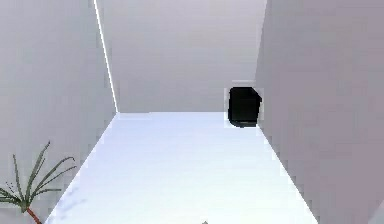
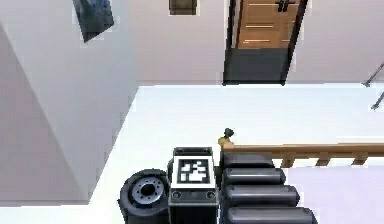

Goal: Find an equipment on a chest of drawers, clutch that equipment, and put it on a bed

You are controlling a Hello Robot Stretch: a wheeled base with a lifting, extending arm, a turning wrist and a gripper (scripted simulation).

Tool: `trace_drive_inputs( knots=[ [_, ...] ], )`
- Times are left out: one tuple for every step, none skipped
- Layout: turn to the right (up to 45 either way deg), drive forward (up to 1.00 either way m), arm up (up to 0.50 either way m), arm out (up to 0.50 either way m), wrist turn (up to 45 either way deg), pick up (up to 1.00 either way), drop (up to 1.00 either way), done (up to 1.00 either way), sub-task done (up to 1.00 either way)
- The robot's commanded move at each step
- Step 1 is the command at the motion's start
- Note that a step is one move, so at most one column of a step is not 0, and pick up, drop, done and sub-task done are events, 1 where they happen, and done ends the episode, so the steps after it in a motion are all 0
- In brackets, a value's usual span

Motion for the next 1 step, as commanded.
trace_drive_inputs(
  knots=[
    [0.0, 0.05, 0.00, 0.00, 0.0, 0.00, 0.00, 0.00, 0.00]
  ],
)
